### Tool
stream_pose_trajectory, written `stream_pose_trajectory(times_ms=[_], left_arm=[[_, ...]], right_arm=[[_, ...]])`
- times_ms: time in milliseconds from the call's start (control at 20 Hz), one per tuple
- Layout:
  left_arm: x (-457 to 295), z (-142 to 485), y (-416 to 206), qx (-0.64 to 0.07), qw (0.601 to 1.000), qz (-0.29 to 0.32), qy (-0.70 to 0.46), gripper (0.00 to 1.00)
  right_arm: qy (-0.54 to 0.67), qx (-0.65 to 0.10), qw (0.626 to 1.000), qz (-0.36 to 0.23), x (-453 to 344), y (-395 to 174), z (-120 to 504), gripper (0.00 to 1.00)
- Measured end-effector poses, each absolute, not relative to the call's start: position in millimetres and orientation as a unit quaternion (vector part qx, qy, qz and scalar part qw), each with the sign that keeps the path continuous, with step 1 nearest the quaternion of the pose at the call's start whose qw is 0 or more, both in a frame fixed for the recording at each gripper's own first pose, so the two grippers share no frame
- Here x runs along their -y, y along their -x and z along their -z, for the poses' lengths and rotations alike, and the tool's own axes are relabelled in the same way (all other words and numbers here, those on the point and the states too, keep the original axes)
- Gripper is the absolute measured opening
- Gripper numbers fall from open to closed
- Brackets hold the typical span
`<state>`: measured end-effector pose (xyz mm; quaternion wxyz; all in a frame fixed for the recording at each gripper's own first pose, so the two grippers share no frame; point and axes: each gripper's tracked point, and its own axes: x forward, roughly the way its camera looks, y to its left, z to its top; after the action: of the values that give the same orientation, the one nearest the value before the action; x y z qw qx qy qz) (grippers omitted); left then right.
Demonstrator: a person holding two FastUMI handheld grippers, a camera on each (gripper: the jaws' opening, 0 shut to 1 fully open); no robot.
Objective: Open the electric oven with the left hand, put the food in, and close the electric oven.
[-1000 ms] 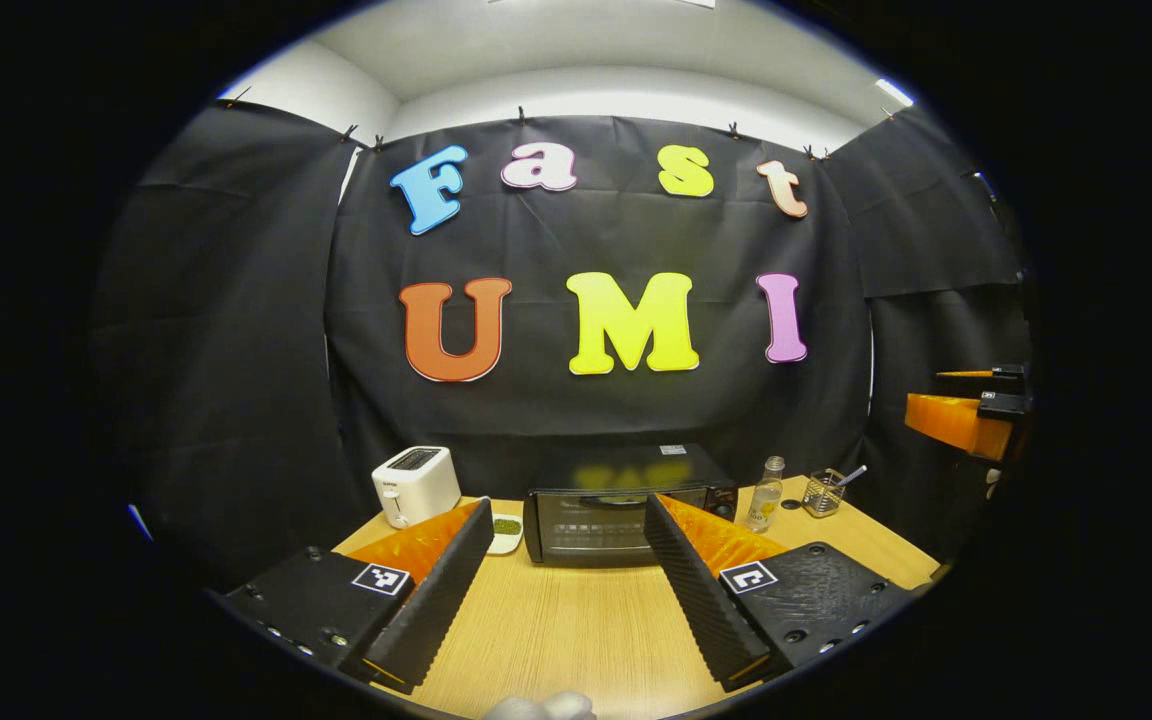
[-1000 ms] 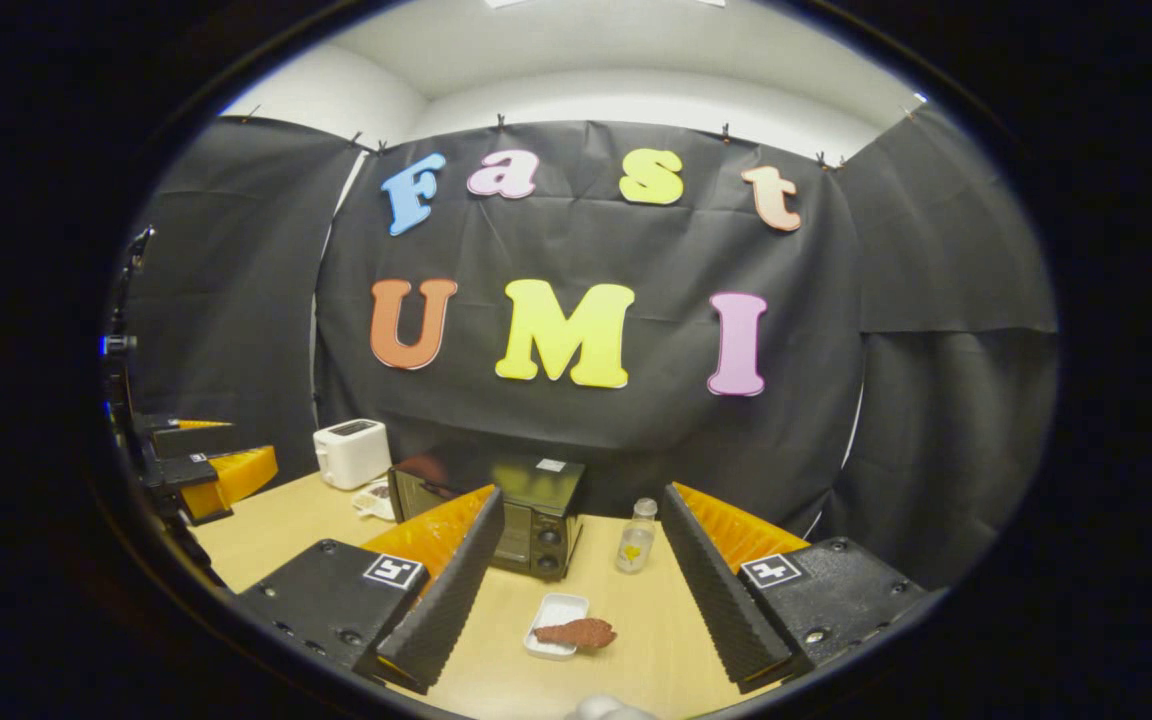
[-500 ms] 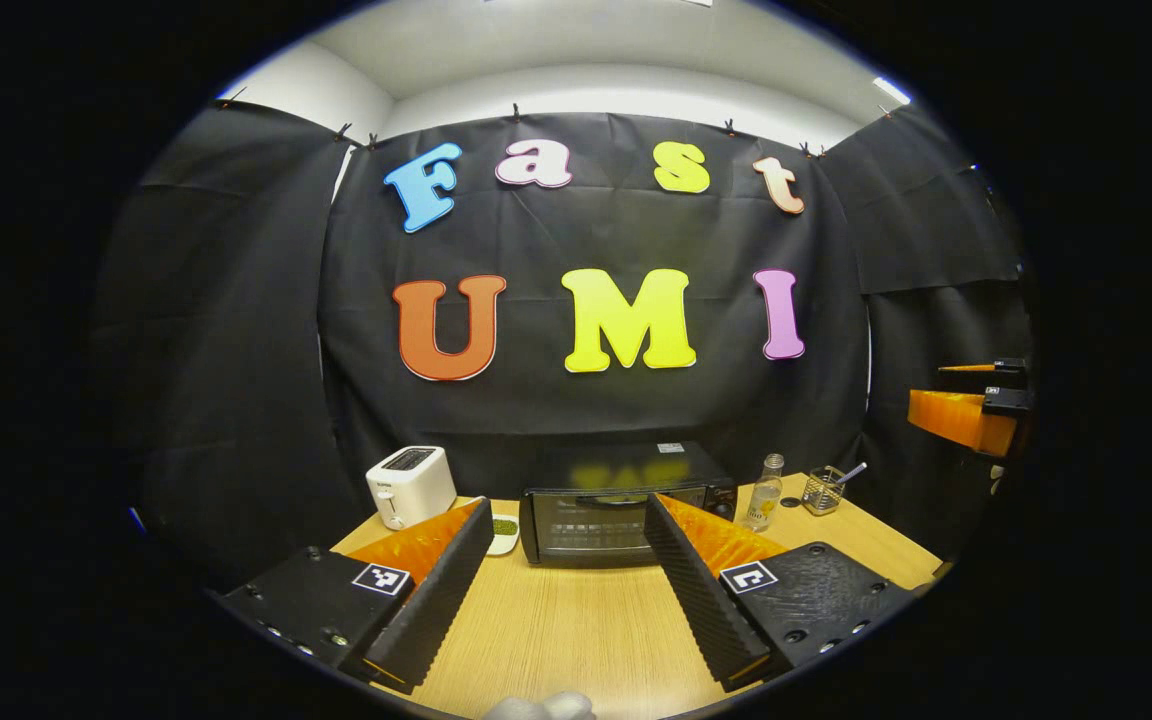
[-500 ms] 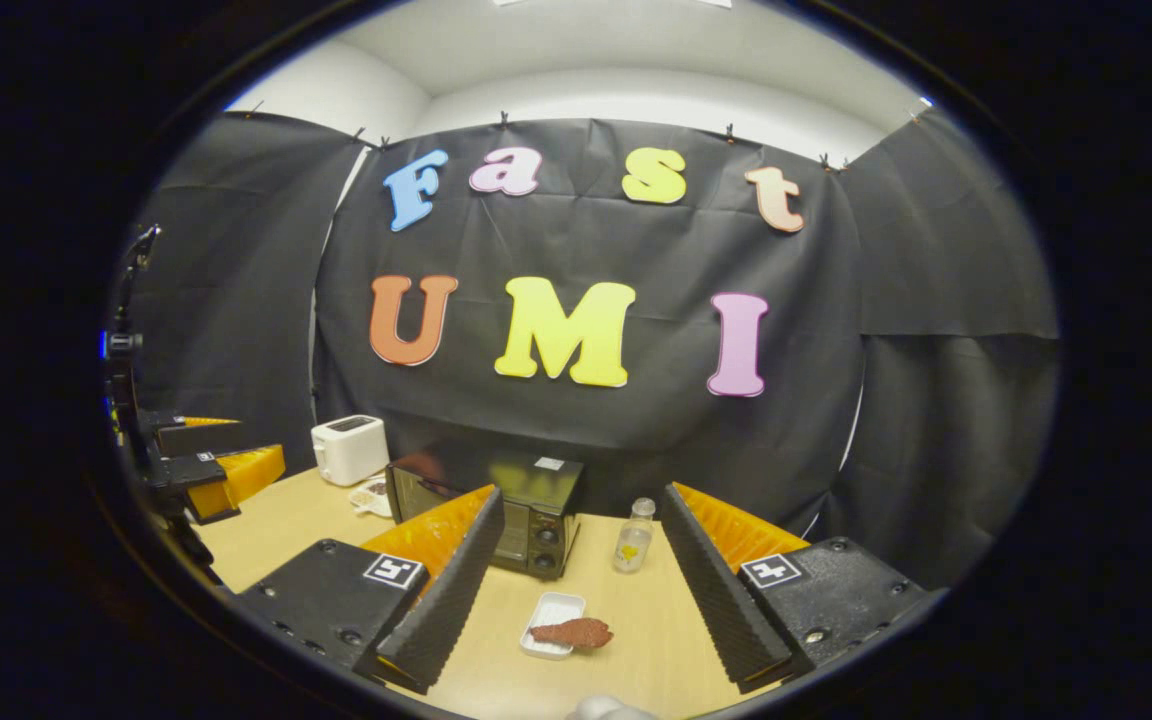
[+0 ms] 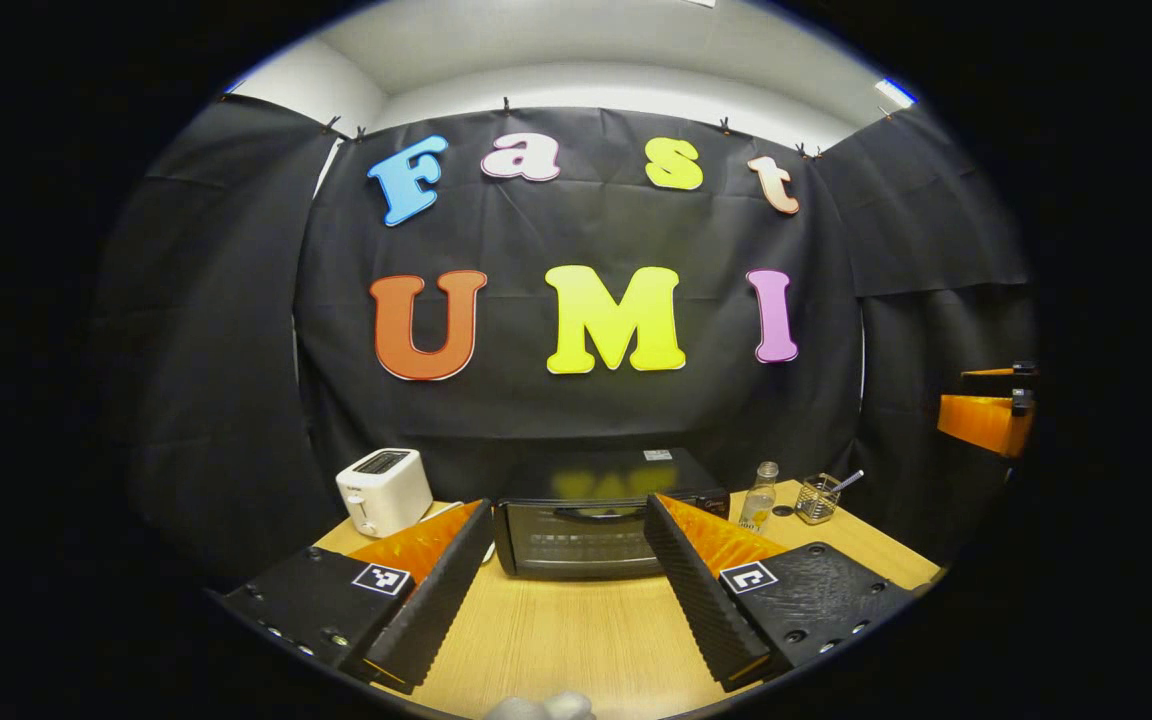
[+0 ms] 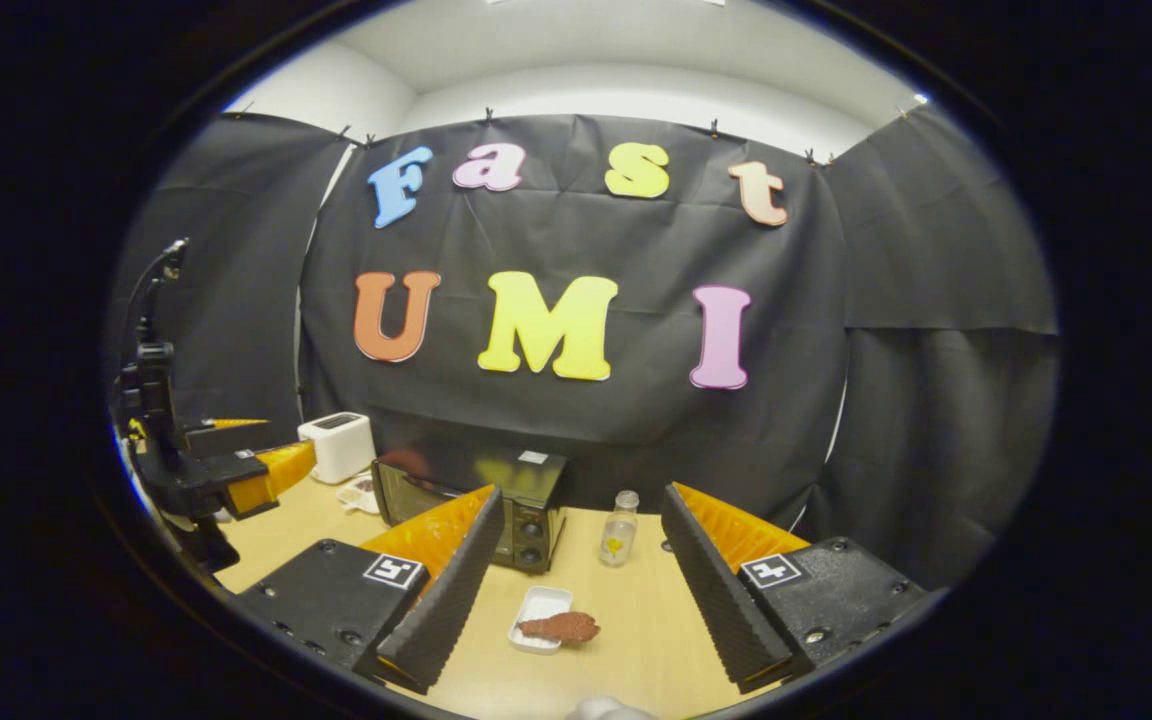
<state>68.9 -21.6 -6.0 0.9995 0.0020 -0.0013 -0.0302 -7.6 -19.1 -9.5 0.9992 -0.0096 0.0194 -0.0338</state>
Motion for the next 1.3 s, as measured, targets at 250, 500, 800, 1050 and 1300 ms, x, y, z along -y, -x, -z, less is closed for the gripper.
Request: stream_pose_trajectory(times_ms=[250, 500, 800, 1050, 1300], left_arm=[[50, 24, -136, -0.013, 0.999, 0.05, -0.005, 0.96], [74, 55, -198, -0.043, 0.997, 0.064, -0.01, 0.97], [70, 94, -255, -0.077, 0.995, 0.054, -0.019, 0.97], [60, 116, -275, -0.101, 0.994, 0.041, -0.017, 0.97], [60, 120, -271, -0.118, 0.992, 0.042, -0.012, 0.98]], right_arm=[[0.0, -0.042, 0.997, 0.062, 41, 18, 22, 1.0], [-0.004, -0.062, 0.994, 0.094, 63, 27, 32, 1.0], [-0.001, -0.083, 0.989, 0.126, 84, 28, 42, 1.0], [-0.013, -0.101, 0.986, 0.131, 87, 27, 53, 1.0], [-0.013, -0.095, 0.987, 0.132, 85, 25, 48, 1.0]])
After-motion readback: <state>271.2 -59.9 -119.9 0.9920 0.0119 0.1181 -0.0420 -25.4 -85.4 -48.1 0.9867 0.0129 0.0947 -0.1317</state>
